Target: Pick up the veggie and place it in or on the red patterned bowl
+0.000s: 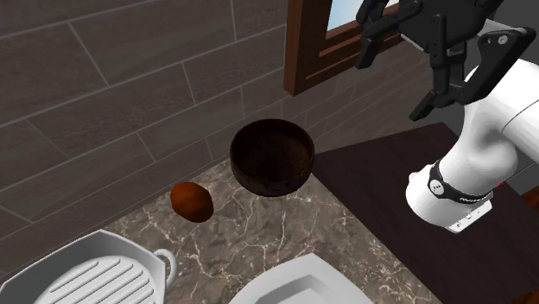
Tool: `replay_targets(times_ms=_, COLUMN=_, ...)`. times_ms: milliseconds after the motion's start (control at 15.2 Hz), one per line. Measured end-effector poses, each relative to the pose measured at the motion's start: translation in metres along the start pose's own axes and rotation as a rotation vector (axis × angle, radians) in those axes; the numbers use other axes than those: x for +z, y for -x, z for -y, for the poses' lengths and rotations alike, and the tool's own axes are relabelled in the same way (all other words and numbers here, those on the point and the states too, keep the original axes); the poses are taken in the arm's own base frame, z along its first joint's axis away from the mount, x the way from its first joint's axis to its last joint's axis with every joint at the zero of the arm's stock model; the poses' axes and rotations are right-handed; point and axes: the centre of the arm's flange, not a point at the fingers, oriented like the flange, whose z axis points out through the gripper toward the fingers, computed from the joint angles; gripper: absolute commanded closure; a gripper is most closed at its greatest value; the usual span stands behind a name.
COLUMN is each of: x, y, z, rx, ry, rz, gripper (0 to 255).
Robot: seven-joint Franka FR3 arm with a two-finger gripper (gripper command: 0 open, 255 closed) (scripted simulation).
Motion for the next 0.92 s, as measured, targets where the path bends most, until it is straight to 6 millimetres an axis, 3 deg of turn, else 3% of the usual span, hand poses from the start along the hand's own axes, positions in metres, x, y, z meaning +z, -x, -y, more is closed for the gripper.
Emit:
replay_targets(times_ms=198, x=0.011, y=-0.012, z=0.002, rx=0.039, ry=0.005, rz=0.003, gripper=0)
replay_targets(times_ms=594, x=0.059, y=-0.074, z=0.007, rx=0.231, ry=0.025, rz=0.016, gripper=0)
replay_targets(times_ms=924, x=0.102, y=-0.125, z=-0.002, rx=0.4, ry=0.043, rz=0.026, gripper=0)
